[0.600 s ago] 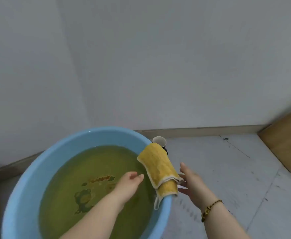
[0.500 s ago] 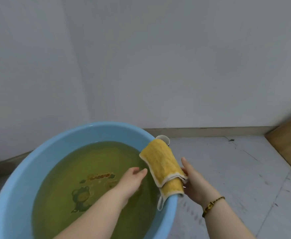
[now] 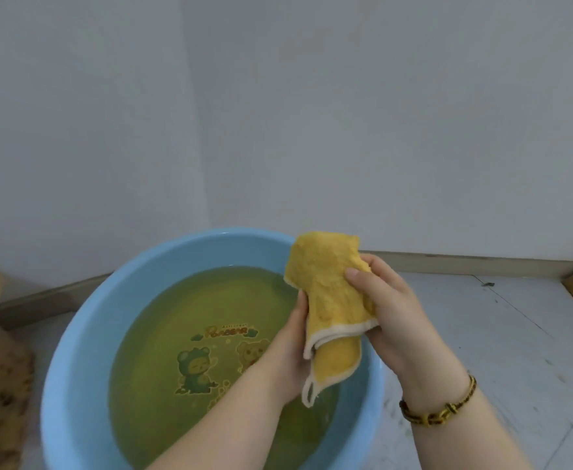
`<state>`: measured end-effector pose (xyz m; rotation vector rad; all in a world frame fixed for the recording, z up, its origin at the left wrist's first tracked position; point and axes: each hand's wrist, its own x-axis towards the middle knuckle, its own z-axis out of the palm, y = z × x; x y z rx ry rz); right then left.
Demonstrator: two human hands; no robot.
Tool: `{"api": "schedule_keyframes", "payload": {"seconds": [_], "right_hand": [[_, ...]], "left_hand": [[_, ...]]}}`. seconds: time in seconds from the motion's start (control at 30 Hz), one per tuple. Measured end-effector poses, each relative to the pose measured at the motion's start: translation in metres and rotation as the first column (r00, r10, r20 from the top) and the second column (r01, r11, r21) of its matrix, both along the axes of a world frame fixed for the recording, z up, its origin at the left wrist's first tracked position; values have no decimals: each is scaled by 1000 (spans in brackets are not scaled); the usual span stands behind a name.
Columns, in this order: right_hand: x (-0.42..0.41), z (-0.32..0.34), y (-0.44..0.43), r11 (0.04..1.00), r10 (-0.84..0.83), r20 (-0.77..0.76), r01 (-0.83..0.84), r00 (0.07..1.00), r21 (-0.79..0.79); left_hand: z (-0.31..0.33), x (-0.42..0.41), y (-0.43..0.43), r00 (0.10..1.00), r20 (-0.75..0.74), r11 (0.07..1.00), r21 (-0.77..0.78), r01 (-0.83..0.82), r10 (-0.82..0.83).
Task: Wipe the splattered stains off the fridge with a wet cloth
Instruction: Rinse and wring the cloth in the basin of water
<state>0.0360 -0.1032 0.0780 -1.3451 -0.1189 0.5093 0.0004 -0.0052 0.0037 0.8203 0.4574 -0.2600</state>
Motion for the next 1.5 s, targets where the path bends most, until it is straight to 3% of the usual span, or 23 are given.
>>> {"api": "schedule_keyframes", "payload": {"seconds": [0.07, 0.13, 0.2, 0.27, 0.33, 0.43, 0.63, 0.7, 0.77, 0.87, 0.93, 1.03, 1.13, 1.23, 1.27, 1.33, 1.43, 1.47, 1.5], "right_hand": [[-5, 1, 12, 987, 41, -110, -23, 993, 158], [-6, -11, 22, 992, 86, -186, -67, 979, 109], [-6, -30, 30, 991, 111, -249, -126, 962, -42], [-8, -47, 42, 964, 108, -299, -173, 948, -200], [-13, -62, 58, 859, 115, -253, -224, 961, -460], [-22, -83, 80, 563, 223, -55, -175, 973, -808], [-28, -118, 93, 314, 318, -18, -123, 948, -941], [-29, -122, 94, 256, 335, -44, -136, 941, -957], [-29, -127, 94, 211, 363, -91, -177, 928, -961], [-27, -117, 92, 258, 341, -176, -272, 923, -927], [-24, -106, 86, 447, 225, -237, -316, 945, -837], [-26, -89, 78, 773, 73, -257, -217, 964, -596], [-32, -80, 78, 931, -13, -168, -49, 986, -361], [-44, -72, 83, 935, 65, 225, 20, 972, -353], [-50, -72, 85, 924, 137, 385, 23, 913, -383], [-62, -73, 88, 881, 314, 638, 35, 703, -472], [-74, -90, 88, 782, 497, 756, 158, 426, -603], [-77, -94, 86, 762, 493, 775, 233, 397, -604], [-79, -95, 85, 734, 467, 772, 299, 430, -610]], "left_hand": [[10, -13, 17, 996, 30, 987, -140, -83, 88], [16, -25, 40, 983, 11, 970, -167, -176, 181], [11, -33, 65, 960, -33, 959, 57, -277, 279], [7, -40, 85, 938, -76, 881, 377, -287, 338], [0, -47, 93, 945, -125, 781, 601, -172, 304], [-19, -51, 100, 944, -195, 640, 768, -23, 268], [-43, -53, 109, 909, -384, 462, 844, 274, 162], [-48, -53, 108, 902, -410, 443, 840, 314, 139], [-51, -51, 106, 909, -396, 493, 821, 286, 132], [-47, -49, 107, 912, -361, 736, 668, 109, 193], [-41, -49, 111, 897, -358, 836, 548, -21, 258], [-30, -52, 115, 871, -359, 891, 422, -168, 335], [-11, -58, 109, 878, -269, 889, 353, -291, 395], [12, -59, 94, 917, -98, 918, 140, -371, 385], [15, -57, 89, 937, -37, 935, 85, -343, 347], [13, -54, 82, 946, 20, 942, 86, -325, 325], [3, -53, 80, 882, -73, 885, 56, -463, 466], [0, -54, 81, 860, -90, 865, 38, -501, 502], [-1, -54, 83, 846, -95, 850, 10, -526, 525]]}}
